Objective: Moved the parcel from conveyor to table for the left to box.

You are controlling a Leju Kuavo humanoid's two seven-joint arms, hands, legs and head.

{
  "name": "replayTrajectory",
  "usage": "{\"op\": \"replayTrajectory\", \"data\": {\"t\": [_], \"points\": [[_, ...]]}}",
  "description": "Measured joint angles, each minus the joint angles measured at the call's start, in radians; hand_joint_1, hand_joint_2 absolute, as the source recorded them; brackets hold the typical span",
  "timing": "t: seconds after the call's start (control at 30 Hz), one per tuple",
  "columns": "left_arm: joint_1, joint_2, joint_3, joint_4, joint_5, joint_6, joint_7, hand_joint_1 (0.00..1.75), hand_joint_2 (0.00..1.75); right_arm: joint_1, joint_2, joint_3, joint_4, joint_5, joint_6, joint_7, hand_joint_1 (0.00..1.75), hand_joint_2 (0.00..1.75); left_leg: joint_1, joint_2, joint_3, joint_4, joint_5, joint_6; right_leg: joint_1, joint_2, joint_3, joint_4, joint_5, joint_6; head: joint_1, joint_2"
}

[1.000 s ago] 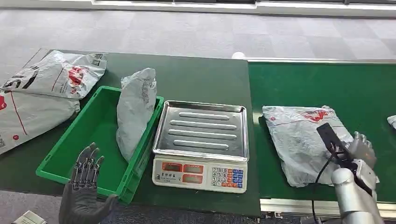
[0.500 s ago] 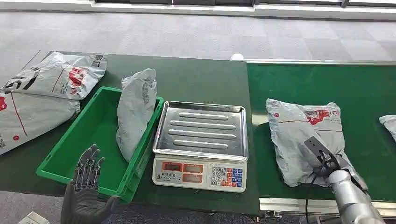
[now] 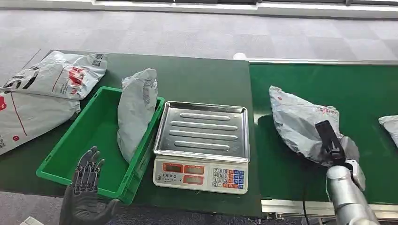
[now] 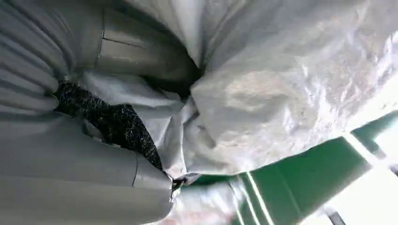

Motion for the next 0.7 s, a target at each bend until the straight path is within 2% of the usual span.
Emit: {"op": "replayTrajectory", "data": {"t": [0.1, 0.17, 0.37, 0.43, 0.5, 0.63, 0.7], "points": [[0.001, -0.015, 0.002, -0.005, -0.005, 0.016, -0.011, 0.0, 1.75, 0.053, 0.035, 0.008, -0.21, -0.183, -0.173, -0.133, 1.75, 1.75, 0.0, -0.002, -0.001, 0.0, 0.0, 0.0, 0.0, -0.003, 0.0, 0.0, -0.001, 0.0, 0.0, 0.0], [0.002, -0.019, 0.002, -0.006, -0.005, 0.038, -0.016, 0.0, 1.75, 0.09, 0.055, 0.031, -0.35, -0.263, -0.25, -0.176, 1.75, 1.75, 0.0, -0.003, -0.001, 0.0, 0.0, 0.0, 0.0, -0.003, 0.0, 0.0, -0.002, 0.0, 0.0, 0.0], [0.002, -0.02, 0.002, -0.006, 0.001, 0.073, -0.027, 0.0, 1.75, 0.158, 0.082, 0.105, -0.605, -0.336, -0.283, -0.22, 1.75, 1.75, 0.0, -0.002, -0.002, 0.0, 0.0, 0.0, 0.0, -0.002, -0.001, 0.0, -0.002, 0.0, 0.0, 0.0], [0.001, -0.017, 0.002, -0.006, 0.004, 0.096, -0.043, 0.0, 1.75, 0.171, 0.083, 0.153, -0.668, -0.318, -0.214, -0.243, 1.75, 1.75, 0.0, -0.002, -0.005, 0.0, 0.0, 0.0, 0.0, -0.002, -0.001, 0.0, -0.002, 0.0, 0.0, 0.0], [-0.002, -0.008, 0.0, -0.004, 0.008, 0.112, -0.06, 0.0, 1.75, 0.17, 0.083, 0.243, -0.726, -0.251, -0.104, -0.211, 1.75, 1.75, 0.0, 0.002, -0.009, -0.001, -0.001, -0.001, 0.0, 0.002, -0.001, 0.0, -0.002, -0.001, 0.0, 0.0], [-0.021, 0.014, -0.016, 0.007, 0.003, 0.127, -0.082, 0.0, 1.75, 0.092, 0.083, 0.52, -0.748, -0.183, 0.27, -0.022, 1.75, 1.75, 0.001, 0.008, -0.005, -0.001, 0.0, -0.002, 0.002, 0.006, -0.003, 0.001, 0.0, -0.003, 0.0, 0.0], [-0.023, 0.021, -0.019, 0.009, 0.001, 0.129, -0.085, 0.0, 1.75, 0.048, 0.093, 0.64, -0.722, -0.174, 0.327, 0.01, 1.75, 1.75, 0.002, 0.003, -0.003, -0.001, 0.005, -0.002, 0.002, 0.001, -0.005, 0.001, 0.002, -0.003, 0.0, 0.0]]}}
